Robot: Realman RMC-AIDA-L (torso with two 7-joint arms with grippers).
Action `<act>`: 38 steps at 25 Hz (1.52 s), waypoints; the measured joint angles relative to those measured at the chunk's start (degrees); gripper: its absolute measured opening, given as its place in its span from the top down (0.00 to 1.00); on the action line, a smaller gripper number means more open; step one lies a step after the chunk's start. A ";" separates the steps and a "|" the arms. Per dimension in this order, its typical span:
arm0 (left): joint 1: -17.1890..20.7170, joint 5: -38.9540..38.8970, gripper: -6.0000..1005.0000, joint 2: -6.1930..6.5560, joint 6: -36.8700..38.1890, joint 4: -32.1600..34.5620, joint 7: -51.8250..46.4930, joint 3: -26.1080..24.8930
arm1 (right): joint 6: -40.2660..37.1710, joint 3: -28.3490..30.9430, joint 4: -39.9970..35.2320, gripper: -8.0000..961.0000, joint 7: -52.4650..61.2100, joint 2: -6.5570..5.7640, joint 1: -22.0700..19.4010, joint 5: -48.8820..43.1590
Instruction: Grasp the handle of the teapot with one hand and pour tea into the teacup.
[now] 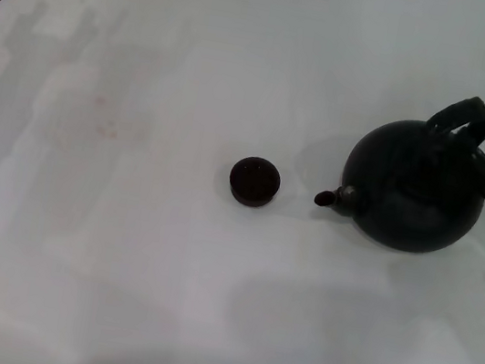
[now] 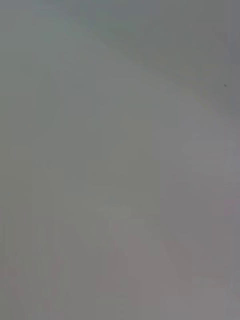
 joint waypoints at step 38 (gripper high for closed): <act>-1.27 0.01 0.20 -0.23 3.63 0.00 7.81 -0.08 | -2.25 15.21 3.19 0.11 -25.31 0.71 -0.39 8.13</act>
